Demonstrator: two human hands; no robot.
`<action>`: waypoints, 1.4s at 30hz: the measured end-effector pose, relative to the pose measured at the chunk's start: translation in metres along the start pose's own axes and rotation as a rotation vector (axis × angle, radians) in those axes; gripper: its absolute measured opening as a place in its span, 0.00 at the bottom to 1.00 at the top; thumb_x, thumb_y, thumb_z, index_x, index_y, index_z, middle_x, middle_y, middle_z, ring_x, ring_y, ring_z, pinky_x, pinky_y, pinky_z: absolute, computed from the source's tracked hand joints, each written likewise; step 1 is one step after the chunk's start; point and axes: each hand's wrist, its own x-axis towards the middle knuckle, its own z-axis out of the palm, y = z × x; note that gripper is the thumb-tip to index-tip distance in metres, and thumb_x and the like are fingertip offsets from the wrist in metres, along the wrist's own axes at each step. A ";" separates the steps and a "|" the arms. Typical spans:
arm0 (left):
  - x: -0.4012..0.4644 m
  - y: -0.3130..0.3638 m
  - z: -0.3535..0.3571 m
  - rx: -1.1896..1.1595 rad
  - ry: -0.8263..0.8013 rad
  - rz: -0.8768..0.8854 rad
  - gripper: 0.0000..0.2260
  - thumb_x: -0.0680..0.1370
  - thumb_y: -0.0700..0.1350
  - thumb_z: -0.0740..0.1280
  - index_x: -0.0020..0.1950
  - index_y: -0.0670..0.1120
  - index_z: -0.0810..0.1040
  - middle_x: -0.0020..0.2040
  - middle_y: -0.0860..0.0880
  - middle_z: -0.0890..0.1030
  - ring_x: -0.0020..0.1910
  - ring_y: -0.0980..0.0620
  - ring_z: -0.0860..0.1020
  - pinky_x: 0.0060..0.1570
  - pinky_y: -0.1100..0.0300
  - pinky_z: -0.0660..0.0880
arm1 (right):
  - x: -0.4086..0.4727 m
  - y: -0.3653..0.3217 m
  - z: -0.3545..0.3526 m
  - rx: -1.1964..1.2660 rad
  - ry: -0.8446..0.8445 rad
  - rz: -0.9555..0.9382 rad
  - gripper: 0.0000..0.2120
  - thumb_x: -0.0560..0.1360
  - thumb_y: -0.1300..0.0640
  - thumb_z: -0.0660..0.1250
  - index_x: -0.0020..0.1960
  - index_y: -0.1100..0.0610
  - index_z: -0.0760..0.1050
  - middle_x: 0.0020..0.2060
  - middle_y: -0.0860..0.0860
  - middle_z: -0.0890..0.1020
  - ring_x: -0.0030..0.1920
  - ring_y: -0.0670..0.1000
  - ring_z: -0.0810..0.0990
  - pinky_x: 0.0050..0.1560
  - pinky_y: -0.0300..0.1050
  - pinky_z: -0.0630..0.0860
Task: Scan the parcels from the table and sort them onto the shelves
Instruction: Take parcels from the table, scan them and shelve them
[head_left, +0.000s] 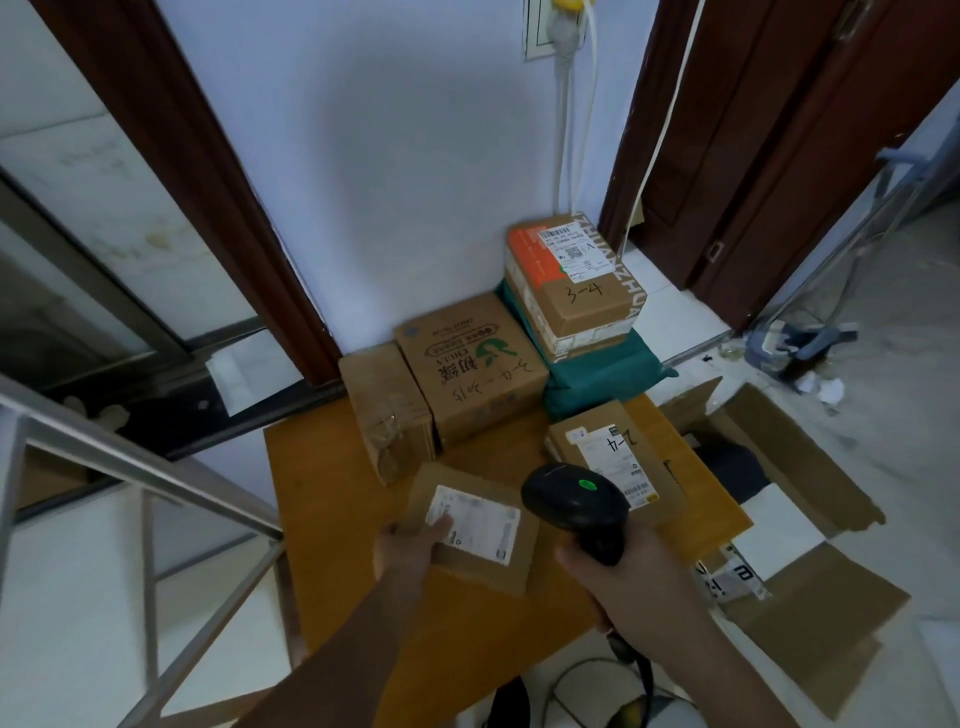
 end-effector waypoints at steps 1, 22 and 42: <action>0.000 0.005 -0.001 0.044 -0.036 0.067 0.45 0.67 0.51 0.85 0.79 0.44 0.69 0.70 0.43 0.78 0.64 0.38 0.79 0.60 0.44 0.80 | 0.000 0.001 0.000 0.002 -0.007 -0.004 0.09 0.76 0.56 0.71 0.39 0.55 0.75 0.22 0.47 0.75 0.23 0.43 0.74 0.29 0.36 0.74; -0.015 -0.028 0.015 -0.021 -0.297 0.018 0.39 0.66 0.48 0.86 0.73 0.45 0.72 0.60 0.48 0.85 0.55 0.47 0.85 0.57 0.47 0.83 | 0.025 -0.005 0.015 -0.036 -0.050 -0.050 0.07 0.76 0.53 0.71 0.44 0.55 0.76 0.26 0.49 0.75 0.26 0.44 0.75 0.34 0.41 0.74; -0.041 -0.060 0.015 0.094 -0.170 0.315 0.49 0.66 0.61 0.83 0.80 0.52 0.62 0.68 0.52 0.73 0.65 0.52 0.77 0.60 0.52 0.82 | 0.061 0.049 0.044 0.030 -0.100 0.008 0.06 0.76 0.61 0.69 0.46 0.63 0.75 0.27 0.52 0.77 0.27 0.50 0.76 0.31 0.43 0.76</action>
